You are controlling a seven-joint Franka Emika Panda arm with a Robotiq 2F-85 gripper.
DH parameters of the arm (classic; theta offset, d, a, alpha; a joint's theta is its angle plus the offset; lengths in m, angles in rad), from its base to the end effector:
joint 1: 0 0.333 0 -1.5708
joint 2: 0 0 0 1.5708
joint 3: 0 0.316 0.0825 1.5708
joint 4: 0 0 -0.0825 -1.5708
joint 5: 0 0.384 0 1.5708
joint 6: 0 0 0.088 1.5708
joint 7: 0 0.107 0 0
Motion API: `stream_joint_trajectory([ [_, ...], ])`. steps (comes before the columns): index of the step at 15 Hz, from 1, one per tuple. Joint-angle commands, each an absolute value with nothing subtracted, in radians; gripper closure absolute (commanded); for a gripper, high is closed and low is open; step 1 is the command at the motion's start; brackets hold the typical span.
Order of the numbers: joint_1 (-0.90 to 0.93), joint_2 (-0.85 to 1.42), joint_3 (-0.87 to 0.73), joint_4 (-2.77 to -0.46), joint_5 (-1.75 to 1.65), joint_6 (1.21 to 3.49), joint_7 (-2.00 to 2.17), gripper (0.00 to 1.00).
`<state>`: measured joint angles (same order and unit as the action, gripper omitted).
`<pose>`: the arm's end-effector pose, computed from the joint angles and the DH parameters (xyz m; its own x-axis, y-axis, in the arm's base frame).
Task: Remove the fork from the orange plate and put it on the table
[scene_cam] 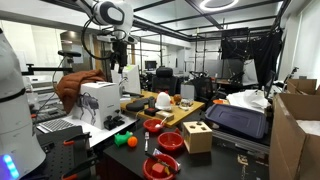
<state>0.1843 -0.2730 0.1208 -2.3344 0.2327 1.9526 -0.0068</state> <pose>0.4231 0.1507 0.4356 0.9701 0.2138 -0.1153 0.1924 -0.9661 -0.1723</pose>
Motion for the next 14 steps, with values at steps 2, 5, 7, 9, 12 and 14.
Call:
stream_joint_trajectory([
  [2, 0.131, -0.160, 0.083, -2.233, 0.176, 2.028, -0.104, 0.00],
  [5, 0.104, -0.049, 0.031, -2.121, 0.200, 2.039, -0.301, 0.00],
  [7, 0.079, 0.020, 0.007, -2.041, 0.208, 2.011, -0.412, 0.00],
  [9, 0.046, 0.087, -0.006, -1.972, 0.192, 1.997, -0.464, 0.00],
  [12, 0.007, 0.170, -0.008, -1.906, 0.147, 2.000, -0.472, 0.00],
  [14, -0.008, 0.219, -0.009, -1.876, 0.096, 2.016, -0.442, 0.00],
])
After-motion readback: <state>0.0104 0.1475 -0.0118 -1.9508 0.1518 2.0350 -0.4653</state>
